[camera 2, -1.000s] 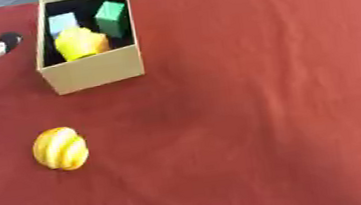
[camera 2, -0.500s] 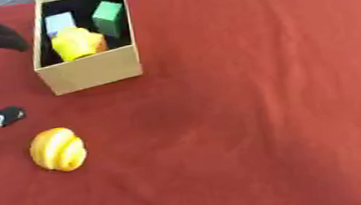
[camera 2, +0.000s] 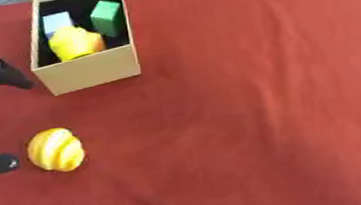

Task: Pick up objects on the table and place them in the box.

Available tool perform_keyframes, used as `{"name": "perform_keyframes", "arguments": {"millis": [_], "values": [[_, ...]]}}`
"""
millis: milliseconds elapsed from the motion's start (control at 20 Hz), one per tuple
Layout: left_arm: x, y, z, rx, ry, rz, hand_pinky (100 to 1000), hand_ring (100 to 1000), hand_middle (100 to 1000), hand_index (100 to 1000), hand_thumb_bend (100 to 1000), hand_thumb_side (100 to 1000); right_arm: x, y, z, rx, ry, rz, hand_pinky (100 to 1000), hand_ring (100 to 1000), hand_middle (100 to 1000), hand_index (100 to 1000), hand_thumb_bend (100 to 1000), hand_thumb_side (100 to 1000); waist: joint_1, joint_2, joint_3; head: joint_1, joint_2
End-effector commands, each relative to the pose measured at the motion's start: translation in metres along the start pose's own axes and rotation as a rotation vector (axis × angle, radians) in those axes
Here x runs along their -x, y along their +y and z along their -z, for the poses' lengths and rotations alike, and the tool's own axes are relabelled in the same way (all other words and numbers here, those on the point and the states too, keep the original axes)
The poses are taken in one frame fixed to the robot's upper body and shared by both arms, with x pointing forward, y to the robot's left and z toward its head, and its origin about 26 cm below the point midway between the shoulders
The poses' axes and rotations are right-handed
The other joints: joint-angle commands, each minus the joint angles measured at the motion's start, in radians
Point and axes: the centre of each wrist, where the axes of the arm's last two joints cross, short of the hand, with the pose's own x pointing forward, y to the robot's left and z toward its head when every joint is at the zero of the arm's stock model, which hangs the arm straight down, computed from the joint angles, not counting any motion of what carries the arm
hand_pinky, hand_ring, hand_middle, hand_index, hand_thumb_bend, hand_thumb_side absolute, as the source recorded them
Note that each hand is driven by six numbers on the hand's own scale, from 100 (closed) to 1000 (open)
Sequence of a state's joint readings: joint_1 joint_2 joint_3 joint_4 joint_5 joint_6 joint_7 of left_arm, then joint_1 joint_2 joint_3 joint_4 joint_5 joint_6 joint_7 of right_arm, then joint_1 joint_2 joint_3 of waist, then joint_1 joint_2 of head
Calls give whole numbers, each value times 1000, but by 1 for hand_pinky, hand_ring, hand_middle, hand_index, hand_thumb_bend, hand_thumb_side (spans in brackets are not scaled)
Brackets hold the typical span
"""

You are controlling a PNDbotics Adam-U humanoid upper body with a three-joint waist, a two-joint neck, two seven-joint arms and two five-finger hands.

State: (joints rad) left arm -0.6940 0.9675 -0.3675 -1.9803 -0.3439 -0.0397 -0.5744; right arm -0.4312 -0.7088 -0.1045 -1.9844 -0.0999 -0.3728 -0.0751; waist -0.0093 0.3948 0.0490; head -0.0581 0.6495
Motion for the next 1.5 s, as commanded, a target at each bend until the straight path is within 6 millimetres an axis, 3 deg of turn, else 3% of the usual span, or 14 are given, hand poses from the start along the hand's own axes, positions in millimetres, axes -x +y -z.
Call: {"name": "perform_keyframes", "arguments": {"millis": [50, 450, 950, 1100, 1500], "values": [[-3, 5, -5, 54, 28, -16, 840, 815, 755, 879, 560, 635, -6, -6, 6, -11, -25, -25, 923, 961, 673, 818, 100, 808, 0, -17, -1, 4, -5], [-7, -3, 6, 95, 90, -67, 836, 826, 789, 892, 512, 626, -5, -4, 4, -15, -14, -16, 925, 965, 671, 818, 100, 812, -5, -17, -4, 11, -2], [7, -27, 25, 161, 123, -86, 837, 835, 810, 891, 485, 599, -4, -2, 3, -16, -10, -7, 927, 967, 670, 818, 100, 813, -7, -15, -9, 17, 2], [14, -36, 30, 208, 132, -83, 841, 839, 819, 895, 514, 589, -4, -2, 2, -15, -9, -4, 927, 967, 670, 819, 100, 812, -7, -14, -11, 19, 2], [30, -51, 39, 270, 156, -86, 841, 843, 826, 898, 486, 479, -4, -1, 1, -17, -5, 3, 929, 968, 669, 819, 100, 814, -11, -14, -11, 22, 2]]}}
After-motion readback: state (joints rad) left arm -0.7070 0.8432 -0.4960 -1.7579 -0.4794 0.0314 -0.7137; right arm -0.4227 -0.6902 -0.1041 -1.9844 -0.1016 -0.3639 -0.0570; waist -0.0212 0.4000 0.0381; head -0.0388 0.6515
